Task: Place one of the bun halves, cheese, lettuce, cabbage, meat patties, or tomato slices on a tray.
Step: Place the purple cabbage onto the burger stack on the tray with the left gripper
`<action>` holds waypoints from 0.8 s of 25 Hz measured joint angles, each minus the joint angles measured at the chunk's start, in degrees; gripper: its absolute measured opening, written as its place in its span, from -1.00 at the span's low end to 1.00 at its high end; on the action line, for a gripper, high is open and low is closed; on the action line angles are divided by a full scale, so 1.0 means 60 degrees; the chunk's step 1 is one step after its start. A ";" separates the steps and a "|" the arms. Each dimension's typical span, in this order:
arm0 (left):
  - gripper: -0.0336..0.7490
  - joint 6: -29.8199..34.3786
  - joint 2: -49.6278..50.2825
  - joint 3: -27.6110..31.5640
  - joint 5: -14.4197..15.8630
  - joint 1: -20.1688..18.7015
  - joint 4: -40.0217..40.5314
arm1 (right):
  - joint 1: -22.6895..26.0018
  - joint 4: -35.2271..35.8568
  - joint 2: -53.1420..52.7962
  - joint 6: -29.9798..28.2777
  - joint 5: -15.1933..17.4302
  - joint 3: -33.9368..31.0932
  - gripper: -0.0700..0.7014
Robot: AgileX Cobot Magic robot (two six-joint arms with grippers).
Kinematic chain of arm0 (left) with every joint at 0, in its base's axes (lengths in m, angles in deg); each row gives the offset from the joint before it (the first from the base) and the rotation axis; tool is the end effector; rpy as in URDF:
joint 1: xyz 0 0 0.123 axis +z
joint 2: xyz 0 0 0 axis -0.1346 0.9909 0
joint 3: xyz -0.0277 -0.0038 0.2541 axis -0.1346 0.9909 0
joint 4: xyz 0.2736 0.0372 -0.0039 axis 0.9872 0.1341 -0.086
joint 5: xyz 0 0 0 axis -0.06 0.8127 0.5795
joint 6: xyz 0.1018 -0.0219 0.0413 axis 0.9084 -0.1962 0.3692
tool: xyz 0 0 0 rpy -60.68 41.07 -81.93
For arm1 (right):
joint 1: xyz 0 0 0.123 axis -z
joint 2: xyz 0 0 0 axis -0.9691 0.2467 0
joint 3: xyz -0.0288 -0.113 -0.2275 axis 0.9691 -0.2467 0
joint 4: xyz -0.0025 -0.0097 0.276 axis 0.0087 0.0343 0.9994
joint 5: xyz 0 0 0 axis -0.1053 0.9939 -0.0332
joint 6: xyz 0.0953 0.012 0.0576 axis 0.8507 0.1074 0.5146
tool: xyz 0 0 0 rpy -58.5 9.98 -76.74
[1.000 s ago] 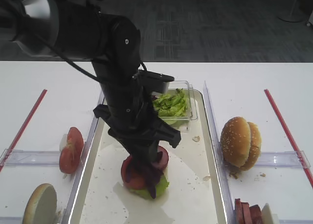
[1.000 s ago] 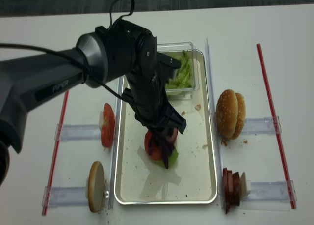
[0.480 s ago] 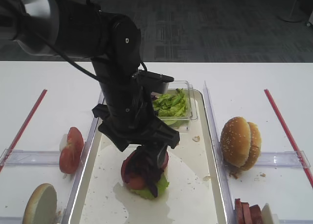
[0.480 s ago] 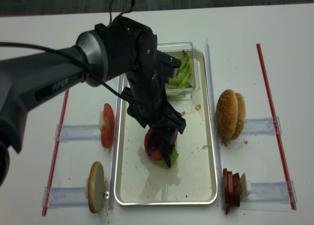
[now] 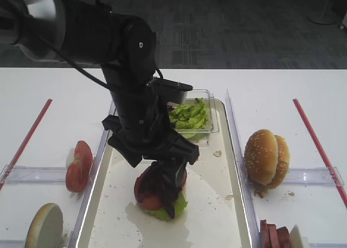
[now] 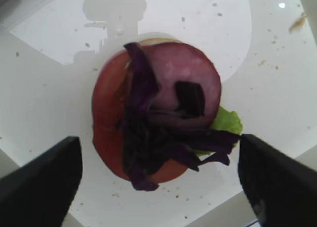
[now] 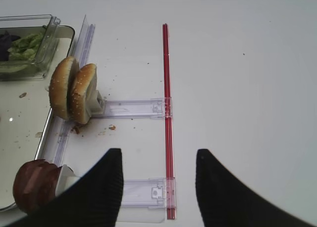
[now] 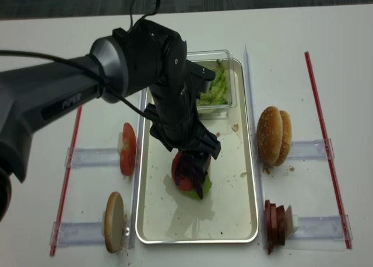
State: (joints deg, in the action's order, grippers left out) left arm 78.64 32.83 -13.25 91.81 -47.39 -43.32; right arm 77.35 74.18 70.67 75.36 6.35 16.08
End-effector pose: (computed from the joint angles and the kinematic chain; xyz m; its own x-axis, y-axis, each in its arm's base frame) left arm 0.2892 -0.2565 0.1450 -0.8556 0.5077 -0.1009 0.5172 0.8456 -0.1318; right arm 0.0616 0.0062 0.2679 -0.5184 0.0352 -0.8544 -0.0217 0.9983 0.0542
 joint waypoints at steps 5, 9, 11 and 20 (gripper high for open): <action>0.59 0.0000 0.0000 0.0000 0.0000 0.0000 0.0000 | 0.0000 0.0000 0.0000 0.0000 0.0000 0.0000 0.15; 0.59 0.0000 0.0000 -0.0141 0.0041 0.0000 0.0004 | 0.0000 0.0000 0.0000 0.0000 0.0000 0.0000 0.15; 0.59 0.0000 0.0000 -0.0282 0.0065 0.0000 0.0043 | 0.0000 0.0000 0.0000 0.0000 0.0000 0.0000 0.15; 0.59 -0.0144 0.0000 -0.0876 0.0494 0.0000 0.0743 | 0.0000 0.0000 0.0000 0.0000 0.0000 0.0000 0.15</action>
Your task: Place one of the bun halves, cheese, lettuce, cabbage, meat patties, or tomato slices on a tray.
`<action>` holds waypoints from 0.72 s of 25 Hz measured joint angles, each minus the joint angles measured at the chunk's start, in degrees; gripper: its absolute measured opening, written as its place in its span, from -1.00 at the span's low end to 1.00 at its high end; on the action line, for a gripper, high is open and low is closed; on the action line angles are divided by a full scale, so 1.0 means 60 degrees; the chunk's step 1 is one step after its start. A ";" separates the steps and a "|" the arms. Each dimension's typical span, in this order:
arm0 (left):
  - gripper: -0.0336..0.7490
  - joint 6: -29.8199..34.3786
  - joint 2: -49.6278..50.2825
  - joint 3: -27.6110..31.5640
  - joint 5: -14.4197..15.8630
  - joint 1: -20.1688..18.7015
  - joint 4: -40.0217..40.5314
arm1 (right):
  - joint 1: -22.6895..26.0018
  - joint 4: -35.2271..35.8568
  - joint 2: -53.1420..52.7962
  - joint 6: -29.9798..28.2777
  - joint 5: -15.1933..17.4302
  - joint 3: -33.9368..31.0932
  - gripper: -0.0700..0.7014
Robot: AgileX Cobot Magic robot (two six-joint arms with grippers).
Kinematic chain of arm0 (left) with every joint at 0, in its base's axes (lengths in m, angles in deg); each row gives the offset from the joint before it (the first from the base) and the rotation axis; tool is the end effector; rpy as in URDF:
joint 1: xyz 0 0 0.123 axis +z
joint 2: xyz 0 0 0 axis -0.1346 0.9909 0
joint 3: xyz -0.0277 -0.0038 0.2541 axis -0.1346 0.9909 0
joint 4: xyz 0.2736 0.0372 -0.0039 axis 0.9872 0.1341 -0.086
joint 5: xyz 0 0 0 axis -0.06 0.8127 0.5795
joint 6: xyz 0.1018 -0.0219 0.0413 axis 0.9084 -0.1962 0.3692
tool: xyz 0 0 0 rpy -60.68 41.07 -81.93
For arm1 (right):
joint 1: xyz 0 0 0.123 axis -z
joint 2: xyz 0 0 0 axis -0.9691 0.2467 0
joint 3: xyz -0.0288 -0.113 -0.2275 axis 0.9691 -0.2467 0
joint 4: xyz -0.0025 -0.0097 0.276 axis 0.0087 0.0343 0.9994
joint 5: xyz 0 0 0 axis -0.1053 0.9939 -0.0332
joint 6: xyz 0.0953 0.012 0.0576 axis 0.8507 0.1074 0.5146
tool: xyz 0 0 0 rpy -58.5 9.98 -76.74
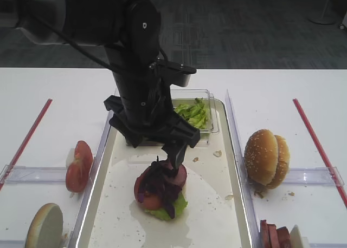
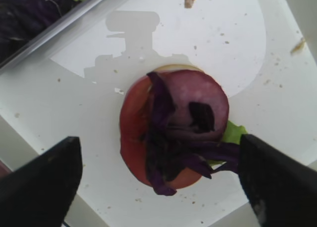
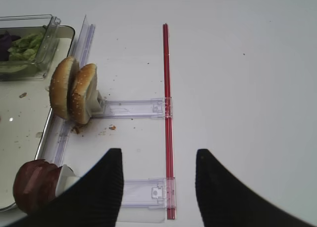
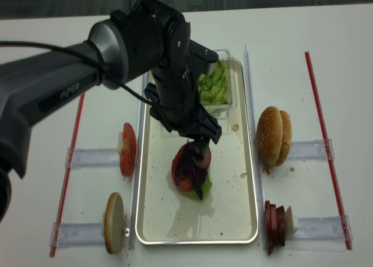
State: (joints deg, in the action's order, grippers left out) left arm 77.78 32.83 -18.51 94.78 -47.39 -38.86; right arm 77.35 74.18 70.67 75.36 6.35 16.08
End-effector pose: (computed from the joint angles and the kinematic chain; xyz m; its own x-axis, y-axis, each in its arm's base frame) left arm 0.3030 -0.2585 0.1691 -0.8367 0.5270 -0.1487 0.5405 0.8385 -0.0695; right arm 0.0616 0.0062 0.2679 -0.5184 0.0352 -0.8544 -0.0217 0.9983 0.0542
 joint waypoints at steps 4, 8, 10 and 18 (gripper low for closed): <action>0.59 0.0000 0.0000 -0.0013 0.0073 0.0000 0.0000 | 0.0000 0.0000 0.0000 0.0000 0.0000 0.0000 0.14; 0.59 0.0000 0.0000 -0.0082 0.0269 0.0000 0.0000 | 0.0000 0.0000 0.0000 0.0000 0.0000 0.0000 0.12; 0.59 0.0000 0.0000 -0.0188 0.0360 0.0000 0.0000 | 0.0000 0.0000 0.0000 0.0000 0.0000 0.0000 0.11; 0.59 0.0000 0.0000 -0.1337 0.1039 0.0000 0.0000 | 0.0000 0.0000 0.0000 0.0000 0.0000 0.0000 0.08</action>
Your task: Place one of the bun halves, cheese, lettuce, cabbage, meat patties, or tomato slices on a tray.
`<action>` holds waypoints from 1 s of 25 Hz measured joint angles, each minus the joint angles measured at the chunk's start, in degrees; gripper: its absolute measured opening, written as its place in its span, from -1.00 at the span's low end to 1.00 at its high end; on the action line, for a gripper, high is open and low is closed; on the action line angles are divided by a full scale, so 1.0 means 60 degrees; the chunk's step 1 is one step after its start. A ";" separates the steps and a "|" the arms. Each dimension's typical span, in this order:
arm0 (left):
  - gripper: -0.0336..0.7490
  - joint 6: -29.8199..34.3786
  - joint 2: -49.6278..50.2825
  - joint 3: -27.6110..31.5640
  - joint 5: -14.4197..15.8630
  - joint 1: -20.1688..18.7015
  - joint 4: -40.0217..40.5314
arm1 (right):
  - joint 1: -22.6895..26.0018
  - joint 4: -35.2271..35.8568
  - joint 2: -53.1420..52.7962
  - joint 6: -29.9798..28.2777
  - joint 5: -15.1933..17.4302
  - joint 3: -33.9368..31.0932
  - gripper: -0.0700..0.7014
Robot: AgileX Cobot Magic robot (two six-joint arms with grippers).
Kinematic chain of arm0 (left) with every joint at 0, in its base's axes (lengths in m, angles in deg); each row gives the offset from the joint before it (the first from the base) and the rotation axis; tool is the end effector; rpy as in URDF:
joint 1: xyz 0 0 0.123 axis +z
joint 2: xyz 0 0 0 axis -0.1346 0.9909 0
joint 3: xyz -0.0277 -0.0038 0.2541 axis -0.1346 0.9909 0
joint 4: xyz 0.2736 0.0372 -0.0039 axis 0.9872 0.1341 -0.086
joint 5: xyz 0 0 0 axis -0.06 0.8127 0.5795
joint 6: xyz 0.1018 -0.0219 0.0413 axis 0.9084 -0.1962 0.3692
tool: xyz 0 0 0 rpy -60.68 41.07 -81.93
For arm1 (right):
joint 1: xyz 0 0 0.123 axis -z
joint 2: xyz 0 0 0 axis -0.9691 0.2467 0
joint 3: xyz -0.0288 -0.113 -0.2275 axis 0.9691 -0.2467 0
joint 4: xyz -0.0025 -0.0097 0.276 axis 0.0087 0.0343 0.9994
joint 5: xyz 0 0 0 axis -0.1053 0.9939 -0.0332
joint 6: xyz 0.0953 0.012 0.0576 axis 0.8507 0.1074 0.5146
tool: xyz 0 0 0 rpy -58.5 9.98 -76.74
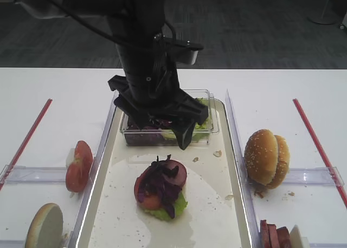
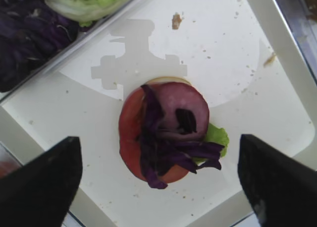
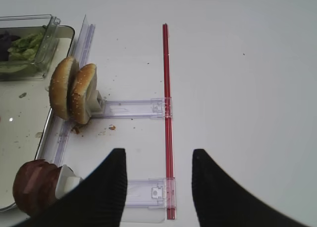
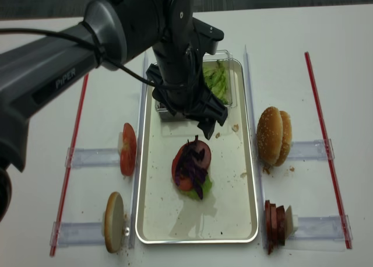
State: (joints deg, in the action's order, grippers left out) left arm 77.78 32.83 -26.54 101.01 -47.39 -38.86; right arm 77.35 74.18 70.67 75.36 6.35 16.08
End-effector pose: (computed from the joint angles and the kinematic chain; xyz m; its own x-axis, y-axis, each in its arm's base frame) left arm 0.3112 -0.2657 0.2076 -0.8297 0.5285 -0.1794 0.5472 0.8336 -0.0748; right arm 0.0616 0.0062 0.2679 -0.5184 0.0352 -0.8544 -0.0217 0.9983 0.0542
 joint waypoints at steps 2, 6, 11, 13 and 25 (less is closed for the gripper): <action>0.59 -0.0025 0.0000 -0.0217 0.0159 0.0000 0.0000 | 0.0000 0.0000 0.0000 0.0000 0.0000 0.0000 0.08; 0.59 -0.0160 0.0000 -0.0297 0.0307 0.0000 0.0000 | 0.0000 0.0000 0.0000 0.0000 0.0000 0.0000 0.08; 0.59 -0.0250 0.0000 -0.0297 0.0327 0.0000 0.0273 | 0.0000 0.0000 0.0000 0.0000 0.0000 0.0000 0.08; 0.59 -0.0250 0.0000 -0.0297 0.0327 0.0043 0.0466 | 0.0000 0.0000 0.0000 0.0000 0.0000 0.0000 0.08; 0.59 -0.0286 0.0000 -0.0297 0.0327 0.2944 0.1578 | 0.0051 0.0000 0.0000 0.0000 0.0000 0.0000 0.07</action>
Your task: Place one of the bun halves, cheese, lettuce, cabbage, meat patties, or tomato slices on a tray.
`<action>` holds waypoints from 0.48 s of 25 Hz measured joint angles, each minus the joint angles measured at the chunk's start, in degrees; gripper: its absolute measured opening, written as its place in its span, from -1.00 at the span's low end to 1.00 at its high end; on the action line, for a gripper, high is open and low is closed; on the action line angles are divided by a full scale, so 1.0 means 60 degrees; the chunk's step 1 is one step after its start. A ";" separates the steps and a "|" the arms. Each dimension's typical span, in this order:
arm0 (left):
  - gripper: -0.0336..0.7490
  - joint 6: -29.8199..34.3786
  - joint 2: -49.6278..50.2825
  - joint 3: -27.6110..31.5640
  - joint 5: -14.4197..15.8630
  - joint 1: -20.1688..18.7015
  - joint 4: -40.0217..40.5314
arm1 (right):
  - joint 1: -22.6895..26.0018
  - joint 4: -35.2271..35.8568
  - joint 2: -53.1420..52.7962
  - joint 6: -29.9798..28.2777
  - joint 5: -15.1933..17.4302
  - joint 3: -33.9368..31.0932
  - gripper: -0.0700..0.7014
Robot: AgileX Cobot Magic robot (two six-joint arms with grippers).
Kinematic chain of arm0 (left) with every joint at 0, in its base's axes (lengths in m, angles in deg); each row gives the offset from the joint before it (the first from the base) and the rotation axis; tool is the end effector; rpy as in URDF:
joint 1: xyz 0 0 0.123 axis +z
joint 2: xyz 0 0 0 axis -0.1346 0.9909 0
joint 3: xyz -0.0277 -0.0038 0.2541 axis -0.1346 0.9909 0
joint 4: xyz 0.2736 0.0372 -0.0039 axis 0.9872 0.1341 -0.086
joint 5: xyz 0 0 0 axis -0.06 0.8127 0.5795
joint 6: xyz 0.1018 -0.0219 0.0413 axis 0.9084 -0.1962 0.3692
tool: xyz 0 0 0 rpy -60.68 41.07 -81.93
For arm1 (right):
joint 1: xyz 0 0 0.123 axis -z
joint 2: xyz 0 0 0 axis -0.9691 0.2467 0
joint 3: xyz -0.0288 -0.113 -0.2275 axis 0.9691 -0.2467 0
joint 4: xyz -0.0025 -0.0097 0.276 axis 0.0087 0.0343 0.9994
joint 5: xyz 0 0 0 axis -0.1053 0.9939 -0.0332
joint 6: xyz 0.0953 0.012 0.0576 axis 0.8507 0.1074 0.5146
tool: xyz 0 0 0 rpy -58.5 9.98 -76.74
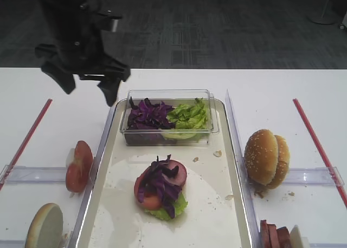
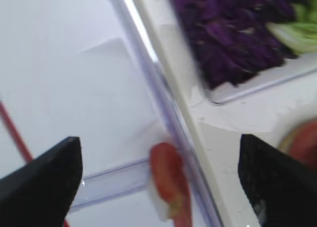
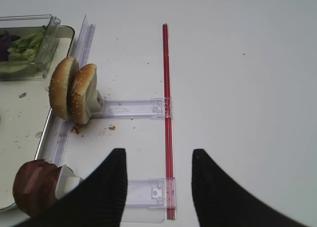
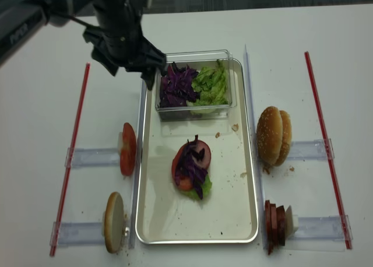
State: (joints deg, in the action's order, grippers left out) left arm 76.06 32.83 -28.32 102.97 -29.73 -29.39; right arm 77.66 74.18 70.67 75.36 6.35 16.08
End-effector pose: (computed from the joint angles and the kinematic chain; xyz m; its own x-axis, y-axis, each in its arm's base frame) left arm 0.3842 -0.1429 0.2165 -0.9406 0.2787 -0.1940 0.2676 0.9601 0.0815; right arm 0.0616 0.0059 0.2679 -0.5183 0.0380 -0.8544 -0.0163 0.9984 0.0542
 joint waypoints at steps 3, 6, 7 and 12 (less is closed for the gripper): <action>0.59 0.0132 0.0000 -0.0023 0.0000 0.1014 0.0157 | 0.0000 0.0000 0.0000 0.0000 0.0000 0.0000 0.07; 0.59 0.0355 0.0000 -0.0023 0.0000 0.1942 0.0180 | 0.0000 0.0000 0.0000 0.0000 0.0000 0.0000 0.07; 0.59 0.0438 0.0000 -0.0023 0.0014 0.2172 0.0180 | 0.0000 0.0000 0.0000 0.0000 0.0000 0.0000 0.07; 0.59 0.0689 0.0000 -0.0023 0.0036 0.3284 0.0180 | 0.0000 0.0000 0.0000 0.0000 0.0000 0.0000 0.07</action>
State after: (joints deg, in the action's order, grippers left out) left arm 80.20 32.83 -28.46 103.19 -10.03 -28.31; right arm 77.66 74.18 70.67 75.36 6.35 16.08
